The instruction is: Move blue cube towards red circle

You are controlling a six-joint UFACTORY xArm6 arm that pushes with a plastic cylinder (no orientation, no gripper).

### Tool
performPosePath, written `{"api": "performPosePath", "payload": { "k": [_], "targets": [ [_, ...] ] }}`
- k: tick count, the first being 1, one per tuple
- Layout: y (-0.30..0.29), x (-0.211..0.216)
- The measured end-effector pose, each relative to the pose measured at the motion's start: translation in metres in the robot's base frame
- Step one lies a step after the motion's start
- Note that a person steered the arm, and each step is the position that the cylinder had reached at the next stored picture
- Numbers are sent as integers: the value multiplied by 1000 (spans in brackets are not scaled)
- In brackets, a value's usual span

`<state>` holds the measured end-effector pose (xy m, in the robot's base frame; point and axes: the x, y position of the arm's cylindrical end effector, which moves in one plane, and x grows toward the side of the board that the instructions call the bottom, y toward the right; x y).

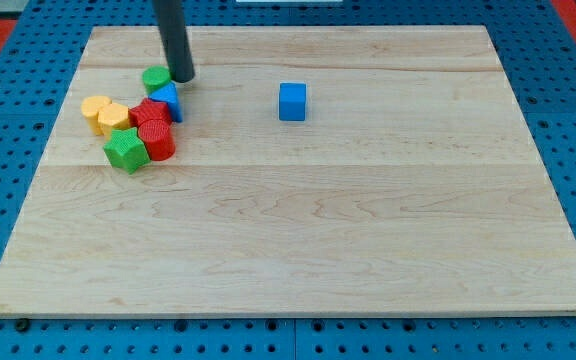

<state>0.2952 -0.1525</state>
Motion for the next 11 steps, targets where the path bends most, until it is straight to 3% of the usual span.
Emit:
{"api": "performPosePath", "payload": {
  "k": [4, 7, 8, 9, 10, 11],
  "targets": [
    [-15, 12],
    [204, 10],
    [276, 64],
    [243, 83],
    [188, 52],
    [176, 21]
  ]
}}
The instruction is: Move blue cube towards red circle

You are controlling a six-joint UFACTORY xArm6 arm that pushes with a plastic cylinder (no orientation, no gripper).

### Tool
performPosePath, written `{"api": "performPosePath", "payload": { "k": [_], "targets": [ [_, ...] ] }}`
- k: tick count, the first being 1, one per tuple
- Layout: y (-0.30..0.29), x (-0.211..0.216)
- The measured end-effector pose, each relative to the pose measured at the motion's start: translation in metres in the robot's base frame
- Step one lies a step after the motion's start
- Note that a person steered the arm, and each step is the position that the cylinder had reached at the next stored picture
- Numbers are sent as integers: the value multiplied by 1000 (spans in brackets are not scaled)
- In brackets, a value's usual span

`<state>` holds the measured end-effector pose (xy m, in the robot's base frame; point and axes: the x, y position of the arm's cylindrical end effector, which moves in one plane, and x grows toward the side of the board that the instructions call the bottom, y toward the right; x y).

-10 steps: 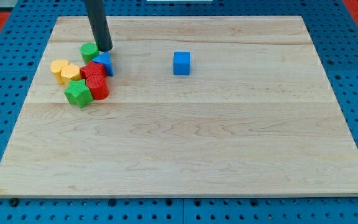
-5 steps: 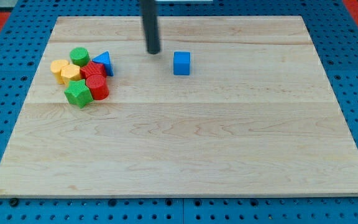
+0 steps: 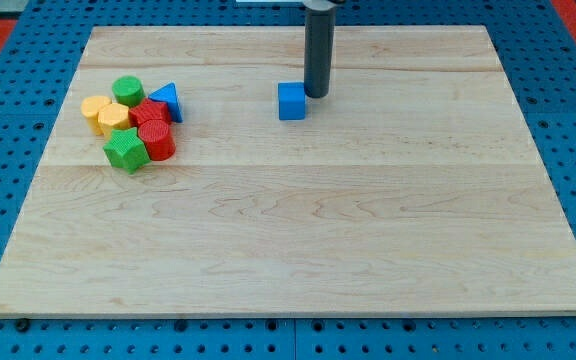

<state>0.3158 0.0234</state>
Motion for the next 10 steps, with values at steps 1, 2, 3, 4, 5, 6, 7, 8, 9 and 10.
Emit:
{"api": "performPosePath", "payload": {
  "k": [1, 2, 3, 4, 5, 6, 7, 8, 9, 10],
  "targets": [
    [-40, 14],
    [-40, 14],
    [-40, 35],
    [-40, 62],
    [-62, 75],
    [-92, 78],
    [-103, 78],
    [-88, 86],
    [-7, 96],
    [25, 96]
  ]
}}
